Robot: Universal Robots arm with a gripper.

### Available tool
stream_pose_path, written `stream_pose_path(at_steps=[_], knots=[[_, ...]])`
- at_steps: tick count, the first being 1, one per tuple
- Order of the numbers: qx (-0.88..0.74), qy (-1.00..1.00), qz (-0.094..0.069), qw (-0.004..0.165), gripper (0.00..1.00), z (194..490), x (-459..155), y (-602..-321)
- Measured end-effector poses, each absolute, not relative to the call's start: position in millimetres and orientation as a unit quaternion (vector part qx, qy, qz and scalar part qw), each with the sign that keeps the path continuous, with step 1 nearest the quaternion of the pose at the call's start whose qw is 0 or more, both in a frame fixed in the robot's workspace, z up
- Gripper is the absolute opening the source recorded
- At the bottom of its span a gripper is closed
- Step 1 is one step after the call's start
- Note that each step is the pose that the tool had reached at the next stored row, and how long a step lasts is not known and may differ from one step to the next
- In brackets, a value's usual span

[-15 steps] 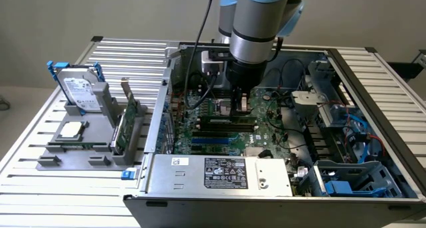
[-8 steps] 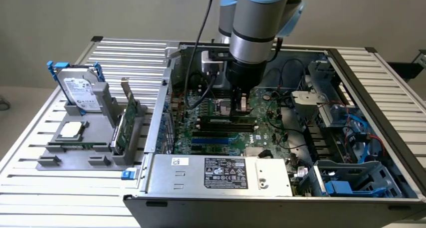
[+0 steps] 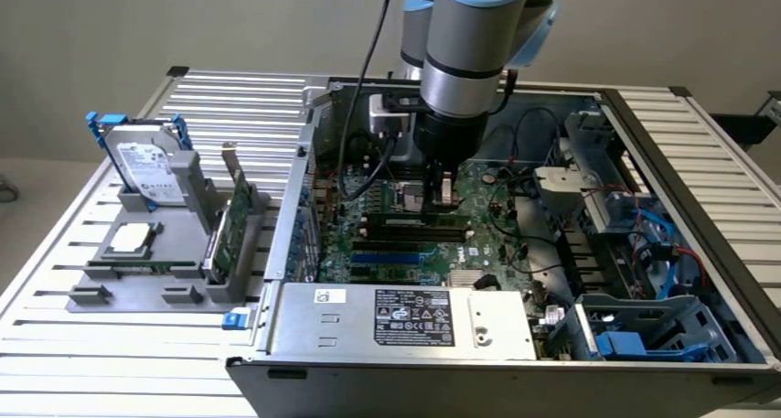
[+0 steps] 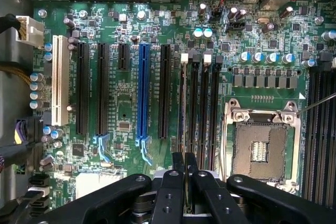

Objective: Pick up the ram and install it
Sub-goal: 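Insert the ram into the slot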

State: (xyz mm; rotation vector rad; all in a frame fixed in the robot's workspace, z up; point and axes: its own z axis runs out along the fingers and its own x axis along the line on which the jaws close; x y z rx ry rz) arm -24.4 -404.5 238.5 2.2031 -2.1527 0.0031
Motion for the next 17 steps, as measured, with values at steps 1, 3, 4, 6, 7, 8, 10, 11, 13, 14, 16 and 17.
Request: stream_pose_path(at_steps=[1,3,4,6,7,8,10,11,13,14,16,17], knots=[[0.715,-0.699,0.001,0.031,0.13,238.4,-24.4,-404.3],[0.715,-0.699,0.002,0.031,0.13,238.1,-24.7,-403.8],[0.715,-0.699,0.002,0.031,0.13,237.9,-24.9,-403.5],[0.715,-0.699,0.003,0.032,0.13,237.3,-25.3,-402.8],[0.715,-0.699,0.003,0.032,0.13,236.9,-25.5,-402.6],[0.715,-0.699,0.003,0.033,0.13,236.6,-25.7,-402.3],[0.715,-0.699,0.005,0.034,0.13,235.8,-25.9,-402.2],[0.715,-0.699,0.005,0.035,0.13,235.4,-26.1,-402.1],[0.714,-0.699,0.007,0.036,0.13,234.6,-26.5,-402.1],[0.714,-0.699,0.007,0.037,0.13,234.2,-26.7,-402.1],[0.714,-0.699,0.009,0.038,0.13,233.8,-26.8,-402.0],[0.714,-0.699,0.009,0.039,0.13,233.7,-26.8,-401.9]])
